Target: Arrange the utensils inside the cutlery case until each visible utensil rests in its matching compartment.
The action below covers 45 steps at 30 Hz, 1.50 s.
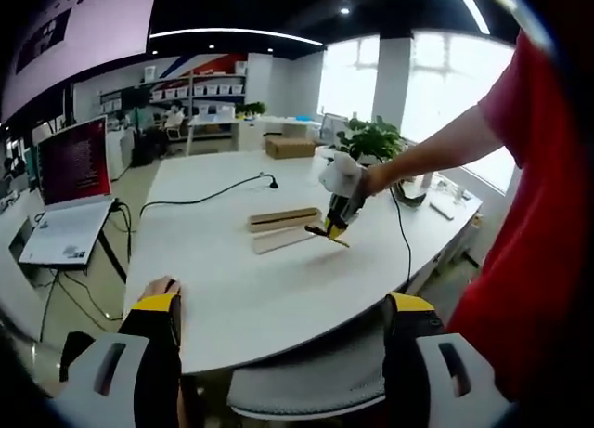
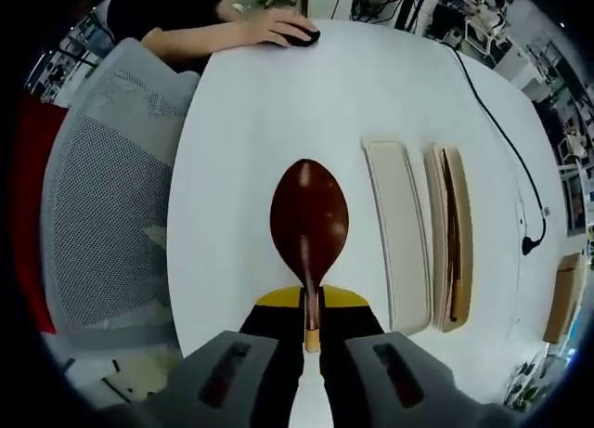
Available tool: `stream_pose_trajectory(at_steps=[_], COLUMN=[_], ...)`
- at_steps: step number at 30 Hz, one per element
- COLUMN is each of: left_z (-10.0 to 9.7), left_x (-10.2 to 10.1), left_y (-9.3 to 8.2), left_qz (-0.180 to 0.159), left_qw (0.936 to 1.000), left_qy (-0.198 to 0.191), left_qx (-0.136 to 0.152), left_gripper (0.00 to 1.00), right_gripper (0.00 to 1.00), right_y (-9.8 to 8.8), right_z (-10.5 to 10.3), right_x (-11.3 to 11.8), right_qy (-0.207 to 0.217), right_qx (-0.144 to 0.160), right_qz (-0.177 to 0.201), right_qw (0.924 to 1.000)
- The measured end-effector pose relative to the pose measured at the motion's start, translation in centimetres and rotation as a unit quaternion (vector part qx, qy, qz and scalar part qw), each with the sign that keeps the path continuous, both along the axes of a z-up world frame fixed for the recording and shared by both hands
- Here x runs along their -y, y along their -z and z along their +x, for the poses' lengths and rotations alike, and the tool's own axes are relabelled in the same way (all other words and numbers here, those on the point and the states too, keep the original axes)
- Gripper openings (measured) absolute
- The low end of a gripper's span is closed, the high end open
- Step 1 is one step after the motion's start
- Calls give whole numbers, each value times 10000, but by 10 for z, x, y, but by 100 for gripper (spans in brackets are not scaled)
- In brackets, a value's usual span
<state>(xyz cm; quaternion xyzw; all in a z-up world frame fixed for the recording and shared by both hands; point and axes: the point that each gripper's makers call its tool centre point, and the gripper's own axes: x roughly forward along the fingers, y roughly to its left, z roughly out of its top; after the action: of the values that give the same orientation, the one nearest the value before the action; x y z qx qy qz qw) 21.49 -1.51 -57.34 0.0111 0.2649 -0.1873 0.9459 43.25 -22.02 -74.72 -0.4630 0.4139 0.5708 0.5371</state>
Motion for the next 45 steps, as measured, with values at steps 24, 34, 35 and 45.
stream_pose_trajectory(at_steps=[24,34,35,45], left_z=[6,9,10,16], left_x=[3,4,5,5], left_y=[6,8,9,12], left_qz=[84,65,68,50], left_qw=[9998,9997,9997,9995], left_qy=[24,34,51,56], left_qx=[-198,-235,-241,-295], left_gripper=[92,92,92,92], right_gripper=[1,1,1,1], right_y=[-11,-32,-36,-61], right_z=[56,96,101,147], right_x=[4,9,9,3], right_qy=[570,590,561,458], right_qx=[35,246,272,357], right_qz=[11,-129,-176,-325], right_qw=[9984,9979,9979,9978])
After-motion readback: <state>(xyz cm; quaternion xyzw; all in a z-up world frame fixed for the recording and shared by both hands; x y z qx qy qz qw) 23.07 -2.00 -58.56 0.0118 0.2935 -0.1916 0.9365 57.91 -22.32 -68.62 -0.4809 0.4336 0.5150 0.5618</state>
